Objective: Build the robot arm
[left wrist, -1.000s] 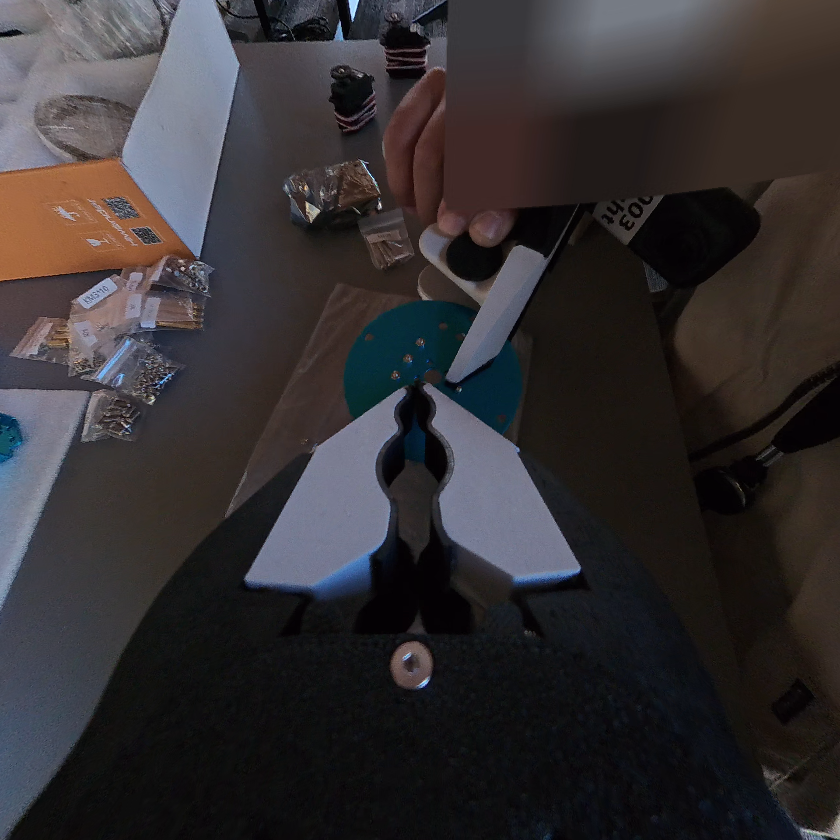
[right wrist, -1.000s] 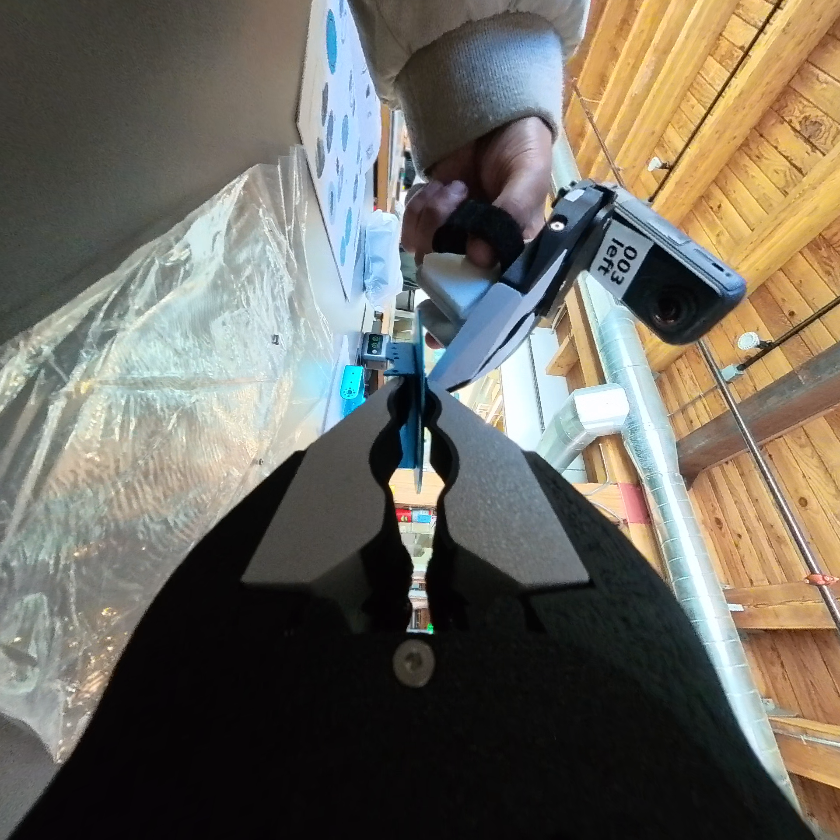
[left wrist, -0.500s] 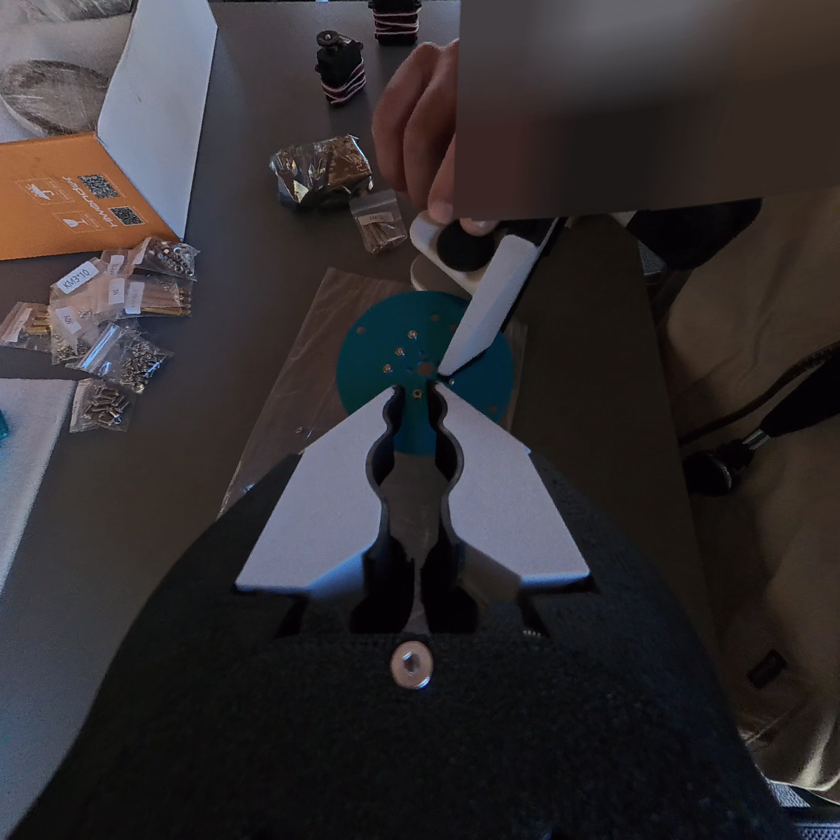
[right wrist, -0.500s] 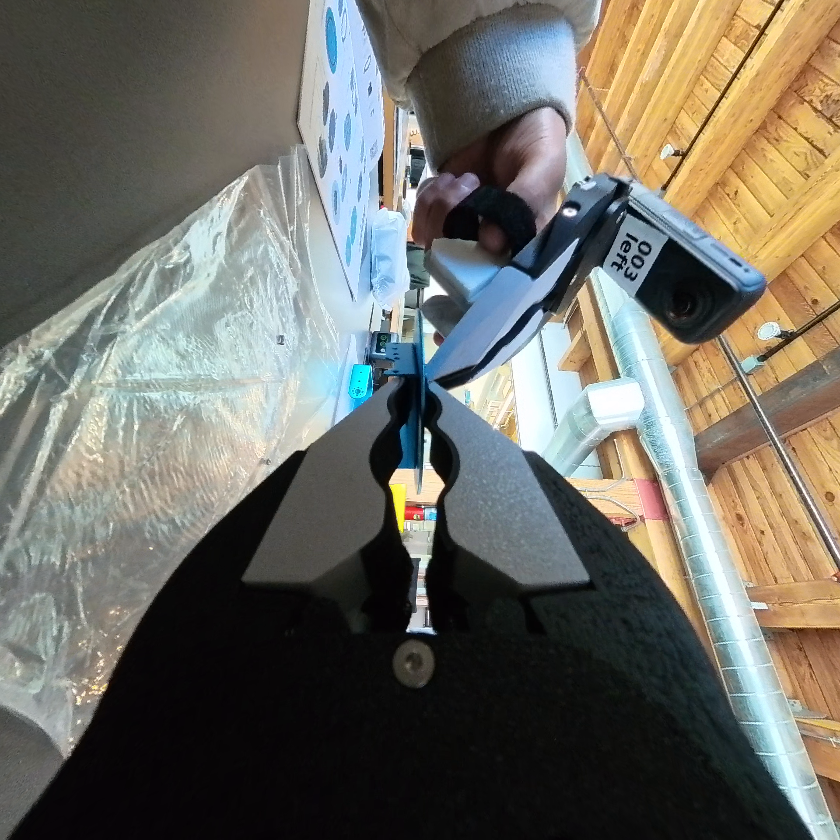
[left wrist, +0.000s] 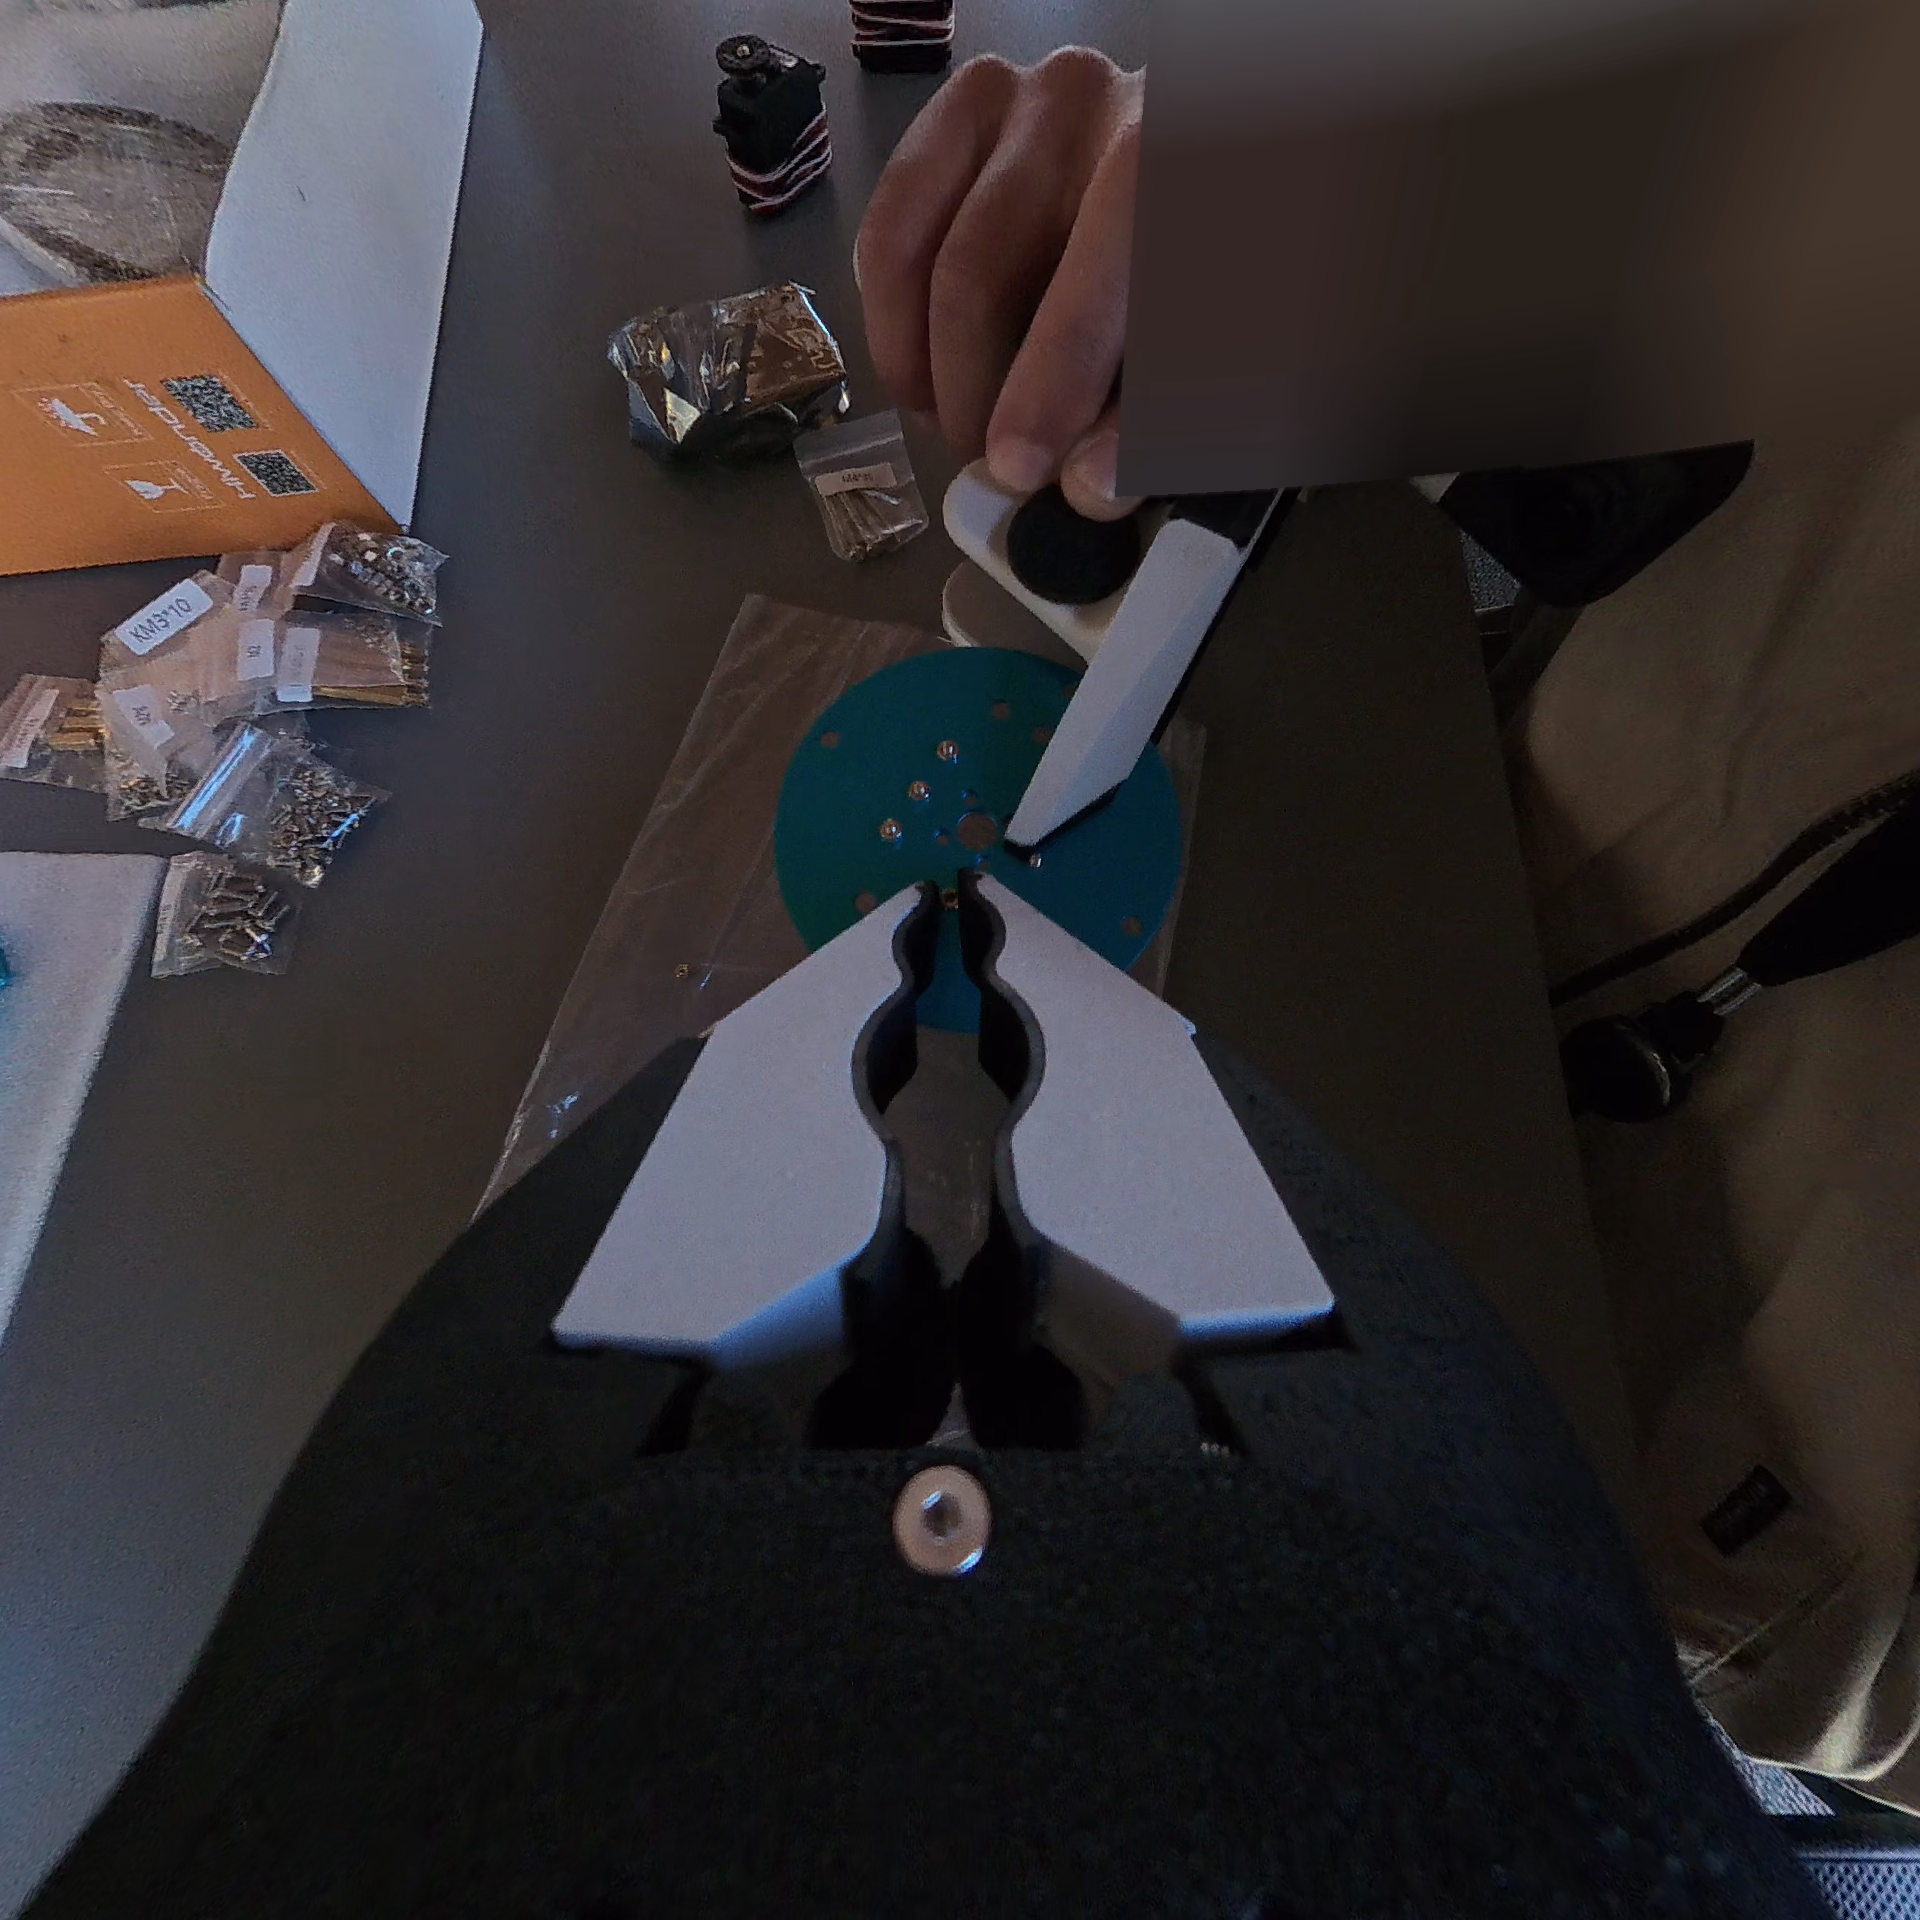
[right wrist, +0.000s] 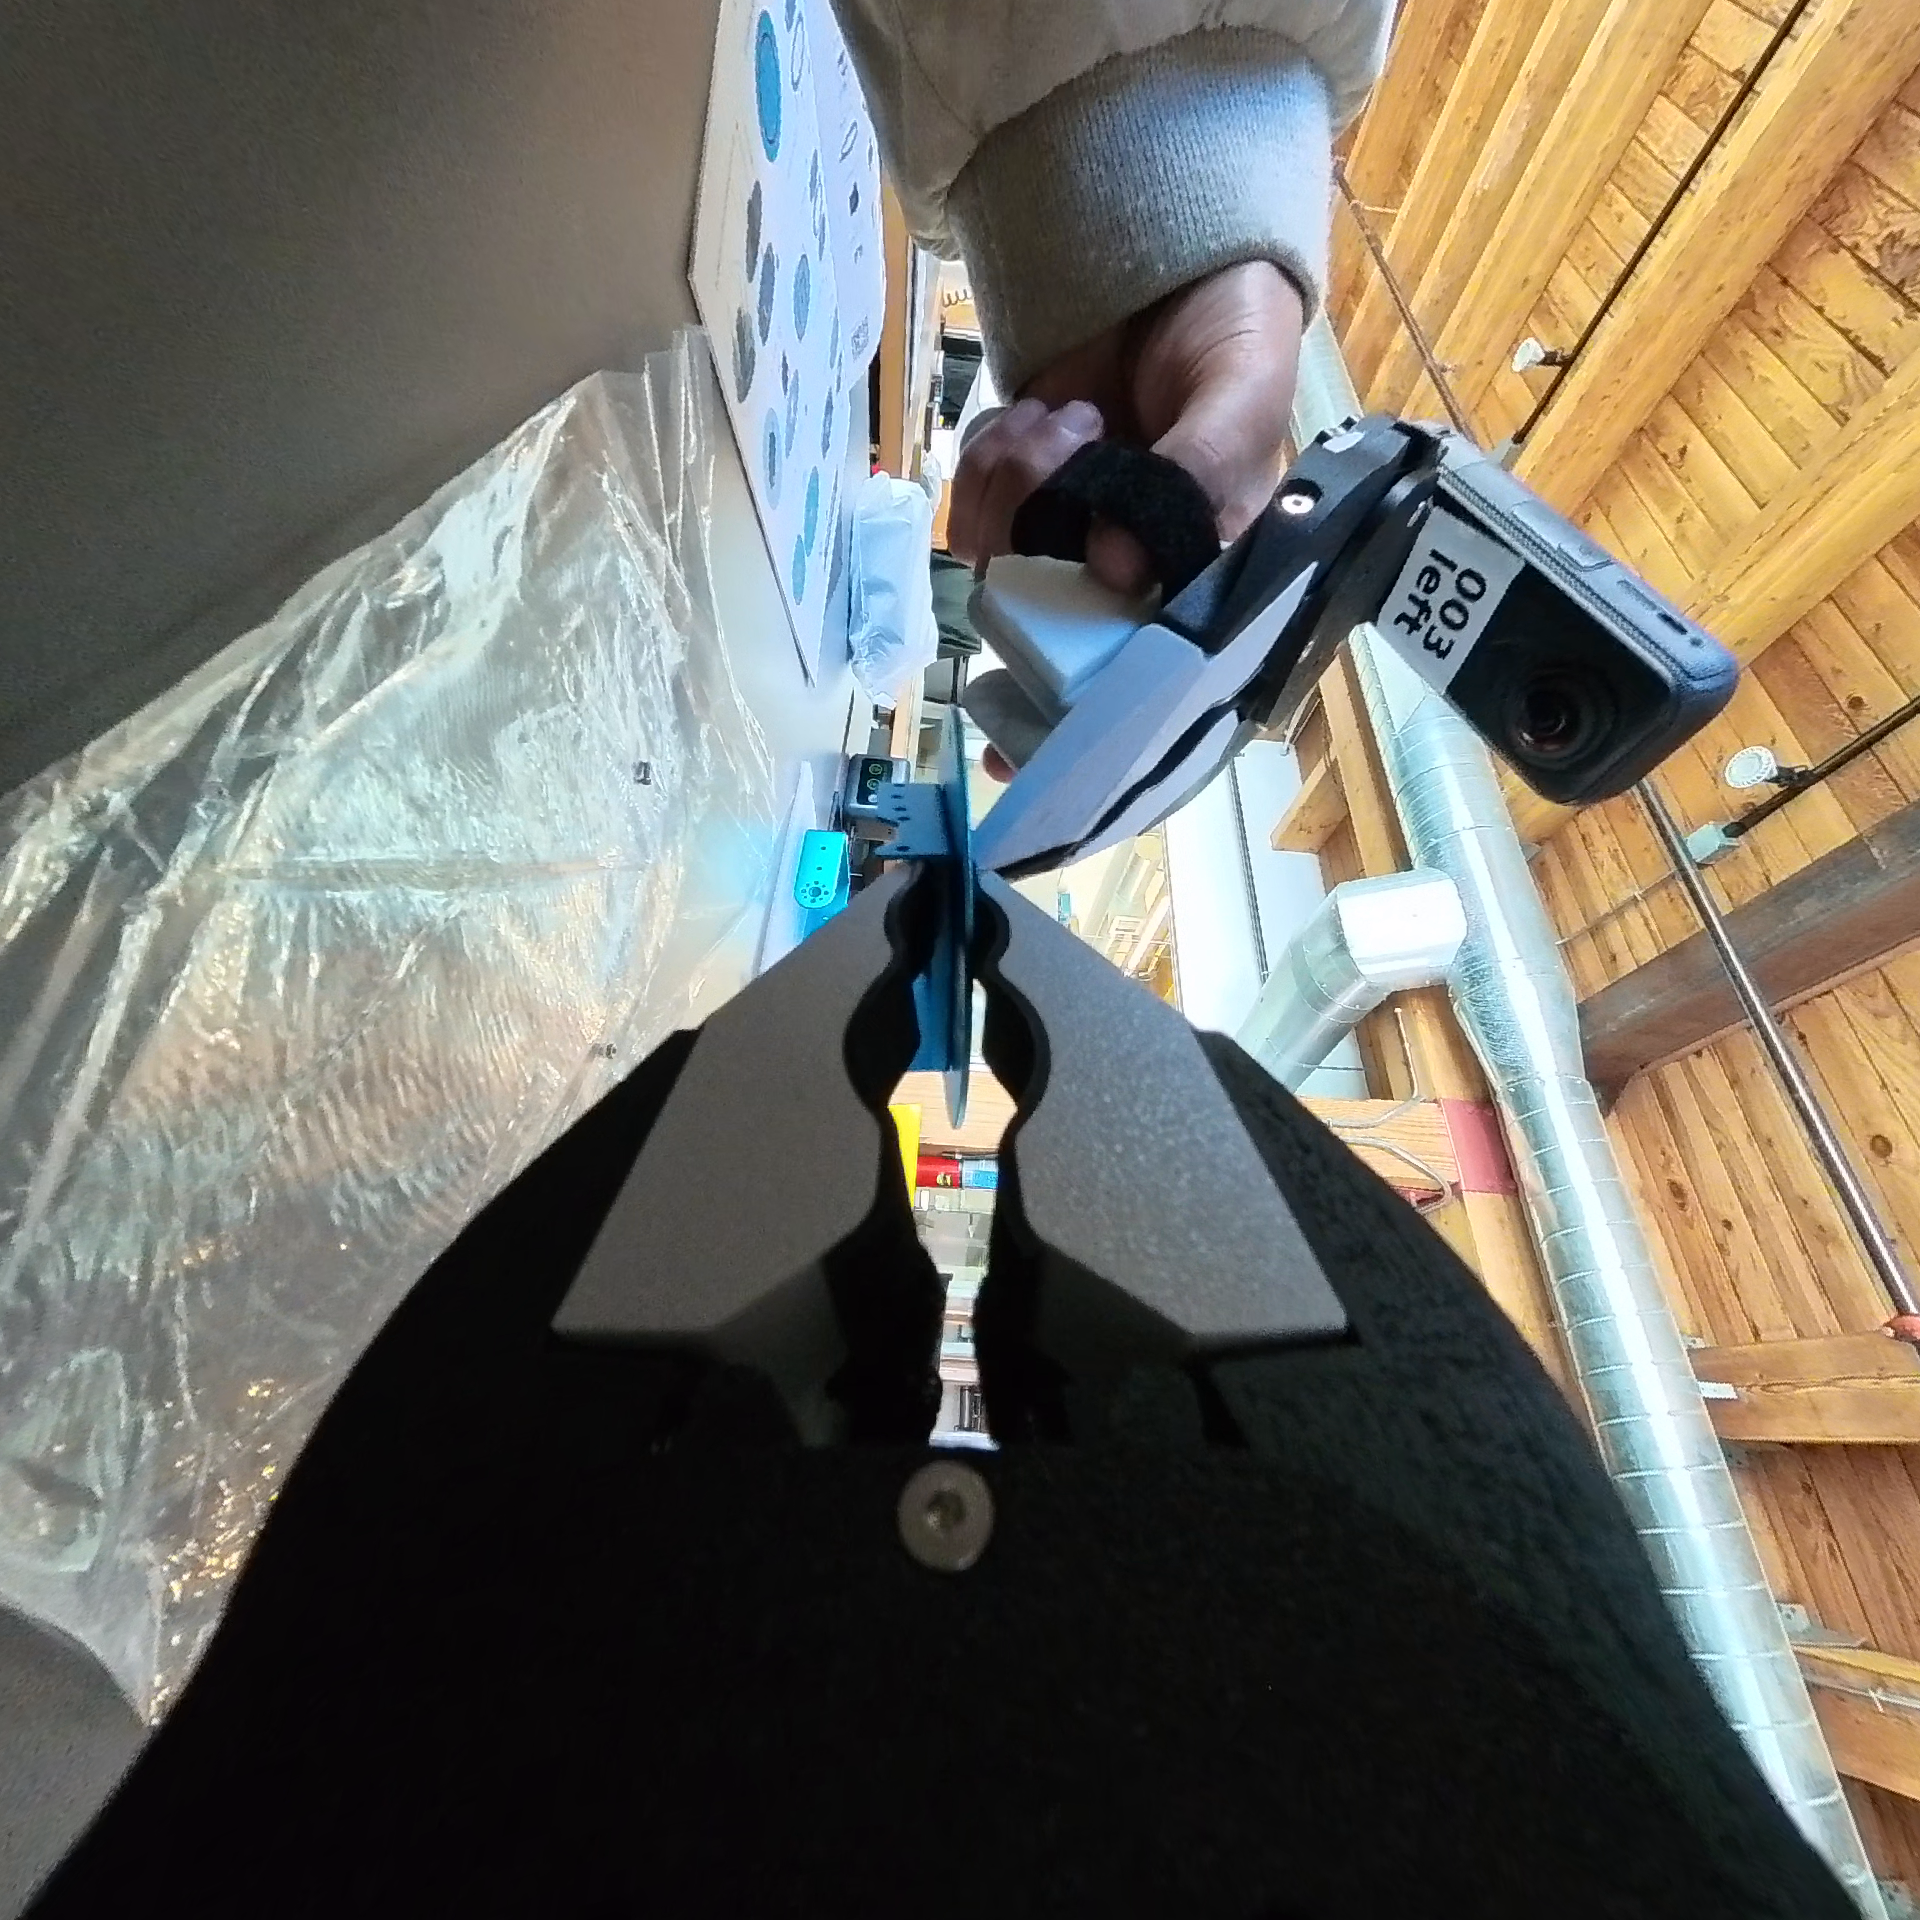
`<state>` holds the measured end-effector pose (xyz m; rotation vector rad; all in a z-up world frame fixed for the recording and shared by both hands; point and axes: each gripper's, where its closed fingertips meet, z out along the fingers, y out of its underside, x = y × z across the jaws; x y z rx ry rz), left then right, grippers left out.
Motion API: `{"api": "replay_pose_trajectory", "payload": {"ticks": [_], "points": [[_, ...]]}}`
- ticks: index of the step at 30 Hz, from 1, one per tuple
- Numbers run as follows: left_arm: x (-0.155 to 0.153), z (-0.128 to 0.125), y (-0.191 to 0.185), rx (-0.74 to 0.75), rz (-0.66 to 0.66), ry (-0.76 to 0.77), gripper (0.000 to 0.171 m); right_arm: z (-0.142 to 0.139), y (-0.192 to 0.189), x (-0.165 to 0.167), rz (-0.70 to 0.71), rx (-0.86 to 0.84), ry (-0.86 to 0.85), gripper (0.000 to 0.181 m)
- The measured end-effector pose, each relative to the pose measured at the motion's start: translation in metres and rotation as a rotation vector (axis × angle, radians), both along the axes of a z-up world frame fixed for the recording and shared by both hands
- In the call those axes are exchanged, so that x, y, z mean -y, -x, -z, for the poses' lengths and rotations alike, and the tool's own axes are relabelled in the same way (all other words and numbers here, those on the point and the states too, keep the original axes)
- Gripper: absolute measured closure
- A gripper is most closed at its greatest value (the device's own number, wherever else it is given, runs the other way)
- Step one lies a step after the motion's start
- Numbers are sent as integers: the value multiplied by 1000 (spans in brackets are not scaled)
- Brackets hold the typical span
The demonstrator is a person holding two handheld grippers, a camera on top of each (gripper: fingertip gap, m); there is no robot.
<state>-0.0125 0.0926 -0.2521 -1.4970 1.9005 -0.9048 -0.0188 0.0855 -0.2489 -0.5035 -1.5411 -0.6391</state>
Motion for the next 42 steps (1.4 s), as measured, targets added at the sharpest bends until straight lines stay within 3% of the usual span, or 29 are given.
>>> {"api": "replay_pose_trajectory", "payload": {"ticks": [12, 17, 29, 42], "points": [[11, -15, -1, 44, 37, -2, 170, 0, 0, 0, 2, -5, -4, 179], [20, -9, -2, 22, 65, -24, 171, -2, 0, -1, 5, -16, -5, 179], [16, -19, 8, 95, 2, 12, 163, -3, -2, -4, 17, -56, 48, 179], [28, -7, 8, 116, -10, 87, 159, -3, -1, -3, 13, -76, 72, 179]]}}
